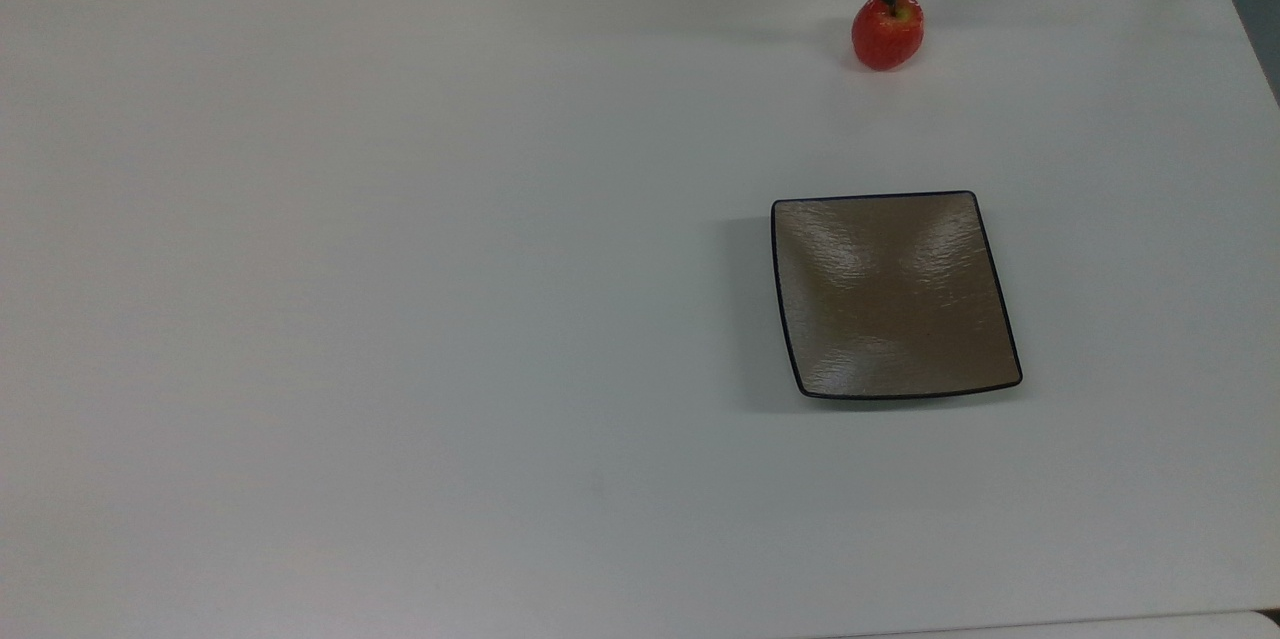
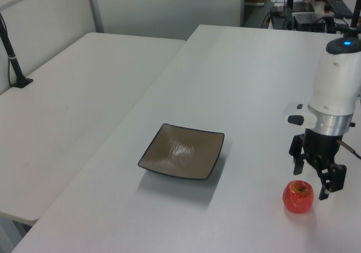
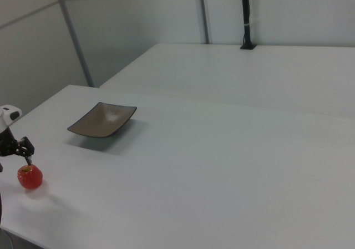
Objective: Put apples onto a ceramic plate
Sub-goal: 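Lower the open gripper around the red apple, then close the gripper on the red apple, then lift the apple and carry it over the brown square plate, then lower the held apple onto the plate's center, then open the gripper and raise it away from the apple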
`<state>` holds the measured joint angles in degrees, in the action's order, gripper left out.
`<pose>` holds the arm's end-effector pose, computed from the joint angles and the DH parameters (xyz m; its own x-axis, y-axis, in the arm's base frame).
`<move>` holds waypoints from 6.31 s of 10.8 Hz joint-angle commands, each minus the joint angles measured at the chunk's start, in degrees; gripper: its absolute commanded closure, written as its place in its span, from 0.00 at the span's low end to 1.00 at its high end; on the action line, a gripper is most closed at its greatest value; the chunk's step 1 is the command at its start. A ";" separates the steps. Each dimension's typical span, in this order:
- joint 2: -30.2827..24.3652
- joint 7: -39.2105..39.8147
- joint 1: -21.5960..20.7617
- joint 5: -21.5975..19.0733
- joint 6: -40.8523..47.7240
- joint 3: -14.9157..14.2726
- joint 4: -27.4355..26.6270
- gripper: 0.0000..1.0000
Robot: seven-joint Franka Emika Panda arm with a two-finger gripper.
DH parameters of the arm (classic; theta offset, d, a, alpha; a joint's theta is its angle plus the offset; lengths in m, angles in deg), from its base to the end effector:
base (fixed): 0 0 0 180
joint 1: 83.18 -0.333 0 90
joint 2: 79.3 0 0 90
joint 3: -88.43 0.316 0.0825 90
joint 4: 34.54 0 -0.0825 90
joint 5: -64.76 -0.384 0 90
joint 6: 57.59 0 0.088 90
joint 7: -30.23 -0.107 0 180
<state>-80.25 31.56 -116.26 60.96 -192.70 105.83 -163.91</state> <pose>0.3360 0.4090 0.3799 0.6498 0.7512 0.1158 0.7589 -0.6497 -0.0443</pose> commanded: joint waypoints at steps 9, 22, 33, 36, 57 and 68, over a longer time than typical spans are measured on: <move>7.01 -2.46 1.80 8.62 -7.89 0.26 -1.67 0.00; 3.33 -9.06 6.71 12.07 6.66 0.88 7.09 0.85; 7.35 -7.04 11.47 5.91 33.25 -15.47 36.71 0.84; 18.49 -7.65 11.20 6.00 32.55 -15.47 48.21 0.84; 44.03 -11.34 3.38 9.78 3.71 -15.38 56.96 0.00; 6.34 -13.54 13.03 3.37 41.03 -15.20 50.19 0.00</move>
<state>-64.97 19.38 -106.67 66.96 -158.15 90.73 -108.20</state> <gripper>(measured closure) 0.000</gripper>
